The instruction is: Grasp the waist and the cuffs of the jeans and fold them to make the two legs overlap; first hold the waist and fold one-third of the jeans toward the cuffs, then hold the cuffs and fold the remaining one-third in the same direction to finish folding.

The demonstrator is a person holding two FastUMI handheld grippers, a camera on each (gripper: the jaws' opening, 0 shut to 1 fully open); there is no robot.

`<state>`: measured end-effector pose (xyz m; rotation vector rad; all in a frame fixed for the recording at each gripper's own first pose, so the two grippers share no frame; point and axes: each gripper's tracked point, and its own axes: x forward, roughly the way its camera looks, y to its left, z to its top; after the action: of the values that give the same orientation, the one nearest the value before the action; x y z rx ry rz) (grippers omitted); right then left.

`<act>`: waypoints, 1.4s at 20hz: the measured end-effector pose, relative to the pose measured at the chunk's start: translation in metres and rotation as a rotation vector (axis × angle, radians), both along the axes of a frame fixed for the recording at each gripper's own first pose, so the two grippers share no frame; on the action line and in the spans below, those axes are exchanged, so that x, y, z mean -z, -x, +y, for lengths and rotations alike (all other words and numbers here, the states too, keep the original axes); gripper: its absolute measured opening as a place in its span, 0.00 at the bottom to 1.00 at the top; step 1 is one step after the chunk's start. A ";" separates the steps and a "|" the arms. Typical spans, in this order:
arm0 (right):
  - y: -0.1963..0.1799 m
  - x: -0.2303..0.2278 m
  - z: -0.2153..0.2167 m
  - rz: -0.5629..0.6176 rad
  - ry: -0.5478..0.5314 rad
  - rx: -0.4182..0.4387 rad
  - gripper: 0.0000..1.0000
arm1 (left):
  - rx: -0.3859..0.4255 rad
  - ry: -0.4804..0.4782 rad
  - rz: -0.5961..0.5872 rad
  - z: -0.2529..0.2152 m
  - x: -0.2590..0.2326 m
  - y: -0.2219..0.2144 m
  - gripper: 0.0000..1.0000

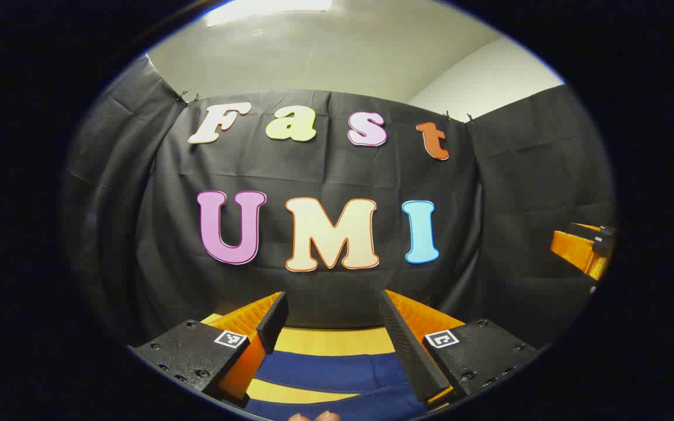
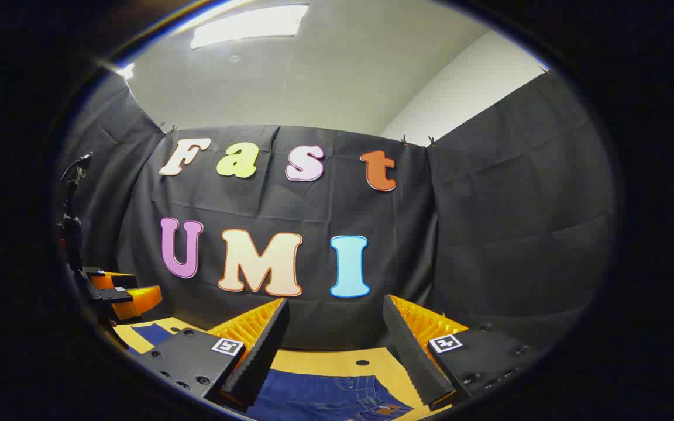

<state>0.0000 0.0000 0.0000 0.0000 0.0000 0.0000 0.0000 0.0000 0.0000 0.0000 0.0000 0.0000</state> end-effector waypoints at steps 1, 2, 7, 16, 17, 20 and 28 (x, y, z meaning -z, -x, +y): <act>0.001 0.001 0.001 0.000 0.001 -0.003 0.99 | 0.006 -0.002 0.001 -0.001 0.000 0.002 0.94; 0.000 0.001 0.002 -0.001 0.003 -0.004 0.99 | 0.009 -0.005 0.001 -0.003 0.001 0.002 0.93; 0.000 0.004 0.004 0.001 0.007 -0.021 0.99 | -0.003 -0.013 -0.008 0.001 0.001 0.003 0.94; -0.032 0.039 0.027 0.027 -0.069 -0.188 0.99 | -0.211 -0.151 0.021 0.056 0.006 0.028 0.97; -0.036 0.046 0.033 0.033 -0.079 -0.219 0.99 | -0.243 -0.175 0.036 0.067 0.007 0.035 0.97; -0.041 0.058 0.059 0.057 -0.106 -0.294 1.00 | -0.315 -0.230 0.074 0.104 0.015 0.059 0.97; -0.035 0.064 0.121 0.083 -0.099 -0.209 0.99 | -0.221 -0.399 0.273 0.225 0.075 0.098 1.00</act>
<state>0.0350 0.1212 -0.0641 0.0989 0.0835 0.2090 -0.0984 0.2252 -0.0745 0.3989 0.2731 0.2214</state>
